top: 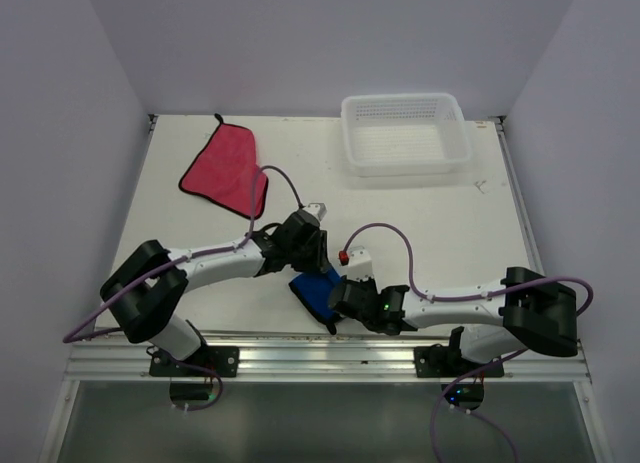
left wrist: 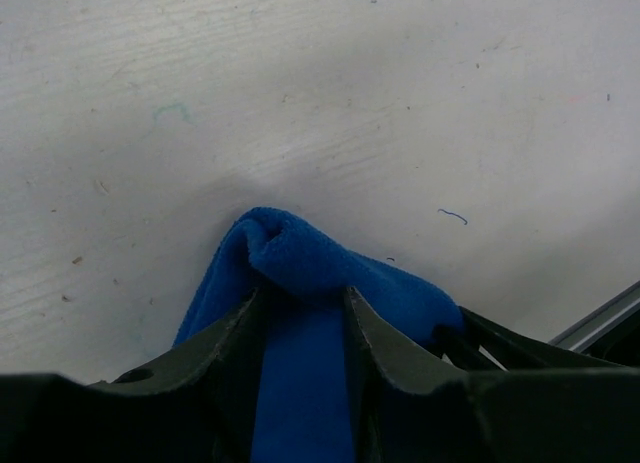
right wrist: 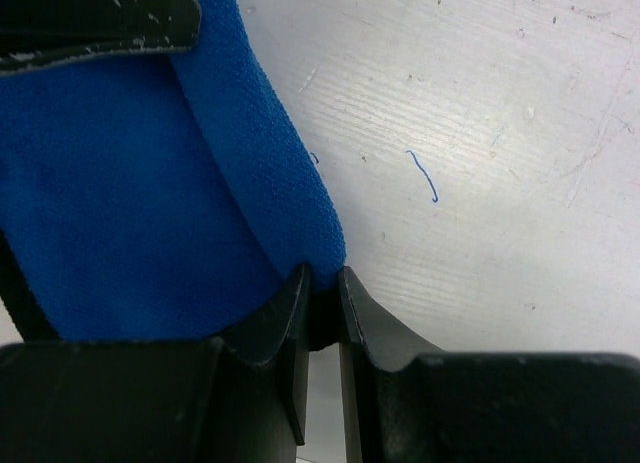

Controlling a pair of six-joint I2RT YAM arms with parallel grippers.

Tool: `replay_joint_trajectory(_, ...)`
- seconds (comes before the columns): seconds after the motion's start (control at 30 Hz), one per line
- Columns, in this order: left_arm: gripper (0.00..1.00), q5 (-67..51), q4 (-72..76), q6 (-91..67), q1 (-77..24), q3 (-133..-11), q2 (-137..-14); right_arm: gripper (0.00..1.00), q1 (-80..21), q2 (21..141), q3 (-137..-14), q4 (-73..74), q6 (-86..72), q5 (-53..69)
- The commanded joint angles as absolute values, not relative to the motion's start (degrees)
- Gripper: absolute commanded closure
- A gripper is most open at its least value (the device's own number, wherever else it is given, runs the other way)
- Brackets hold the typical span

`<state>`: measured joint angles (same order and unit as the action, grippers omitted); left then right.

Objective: Roll the towels
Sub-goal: Roll the towel

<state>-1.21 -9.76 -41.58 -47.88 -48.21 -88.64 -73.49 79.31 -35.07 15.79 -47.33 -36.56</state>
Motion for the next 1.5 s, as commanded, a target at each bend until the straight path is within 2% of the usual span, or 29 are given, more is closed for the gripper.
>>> replay_joint_trajectory(0.0, 0.61, -0.26, -7.29, -42.63, -48.25, -46.85, -90.26, 1.0, -73.83, 77.61, -33.75, 14.24, -48.08, -37.88)
replay_joint_trajectory(0.37, 0.74, 5.18, -7.03, -42.89, -48.25, -42.72, -88.34, 1.0, -75.59, 79.28, -34.63, 13.97, -48.87, -40.69)
replay_joint_trajectory(0.97, 0.75, 13.18, -1.76, -38.41, -47.02, -41.39, -92.46, 1.0, -80.85, 84.99, -39.37, 12.74, -44.12, -45.17)
replay_joint_trajectory(1.47, 0.79, 10.64, 7.03, -31.82, -40.87, -45.79, -98.79, 1.0, -83.41, 97.46, -50.88, 17.31, -36.3, -55.02)
